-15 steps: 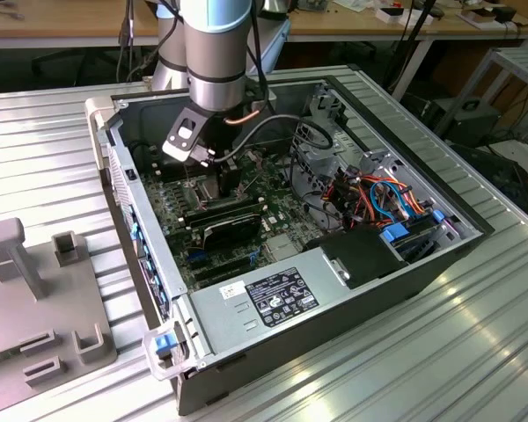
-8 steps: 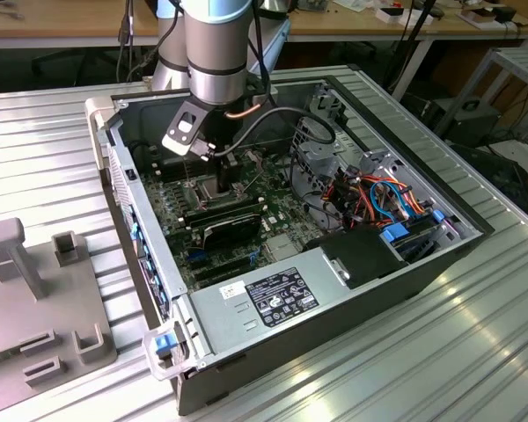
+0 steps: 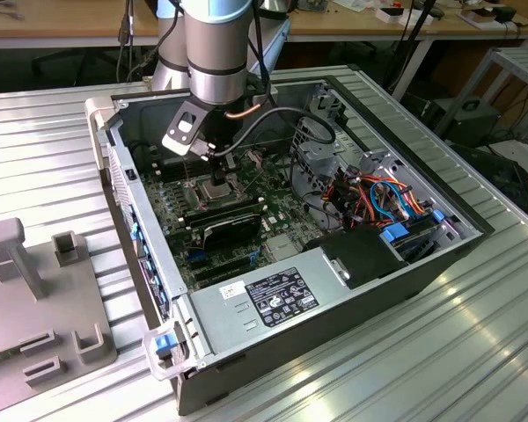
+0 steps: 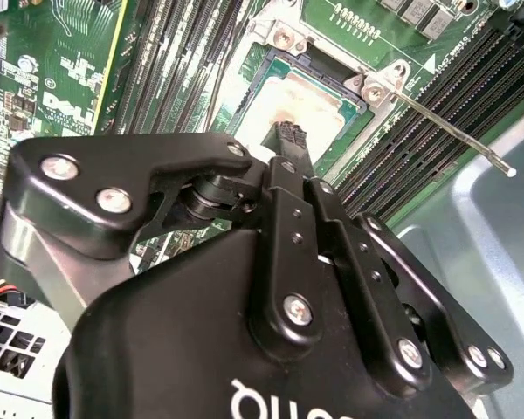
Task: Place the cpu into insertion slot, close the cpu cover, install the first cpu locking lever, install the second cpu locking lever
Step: 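Place the cpu into insertion slot, then close the cpu cover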
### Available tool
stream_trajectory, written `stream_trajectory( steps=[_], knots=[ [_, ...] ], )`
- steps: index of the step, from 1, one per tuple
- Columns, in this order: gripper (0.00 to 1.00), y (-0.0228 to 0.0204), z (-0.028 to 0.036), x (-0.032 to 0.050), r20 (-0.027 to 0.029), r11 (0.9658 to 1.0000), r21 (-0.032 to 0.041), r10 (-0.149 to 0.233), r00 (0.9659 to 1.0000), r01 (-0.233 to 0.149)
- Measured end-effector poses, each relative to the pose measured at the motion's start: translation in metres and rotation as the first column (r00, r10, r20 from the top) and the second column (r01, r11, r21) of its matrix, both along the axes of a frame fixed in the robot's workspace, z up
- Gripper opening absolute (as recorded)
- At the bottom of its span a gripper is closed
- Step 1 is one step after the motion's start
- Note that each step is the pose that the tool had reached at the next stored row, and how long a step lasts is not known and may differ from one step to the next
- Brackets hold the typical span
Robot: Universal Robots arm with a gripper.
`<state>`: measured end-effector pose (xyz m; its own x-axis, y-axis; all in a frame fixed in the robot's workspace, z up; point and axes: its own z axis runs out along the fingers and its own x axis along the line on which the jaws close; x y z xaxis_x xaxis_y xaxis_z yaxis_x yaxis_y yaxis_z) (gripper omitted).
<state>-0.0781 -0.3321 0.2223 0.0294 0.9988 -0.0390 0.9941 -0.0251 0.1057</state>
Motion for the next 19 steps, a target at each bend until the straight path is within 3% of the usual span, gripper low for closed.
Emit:
stream_trajectory(
  steps=[5, 6, 7, 8, 9, 19],
  knots=[
    [0.11, 0.0000, 0.0000, 0.0002, -0.0010, 1.0000, 0.0000, -0.001, 1.0000, 0.001],
    [0.11, 0.0000, 0.0000, 0.0004, -0.0098, 1.0000, 0.0002, -0.001, 1.0000, 0.001],
    [0.11, 0.0000, 0.0001, 0.0004, -0.0277, 1.0000, 0.0000, -0.001, 0.9996, 0.001],
    [0.11, 0.0000, 0.0001, 0.0004, -0.0380, 1.0000, -0.0001, -0.001, 0.9993, 0.001],
    [0.11, 0.0000, 0.0002, 0.0004, -0.0402, 1.0000, -0.0003, -0.001, 0.9992, 0.001],
    [0.11, 0.0000, 0.0001, 0.0004, -0.0402, 0.9999, 0.0001, 0.016, 0.9991, -0.016]
  ],
)
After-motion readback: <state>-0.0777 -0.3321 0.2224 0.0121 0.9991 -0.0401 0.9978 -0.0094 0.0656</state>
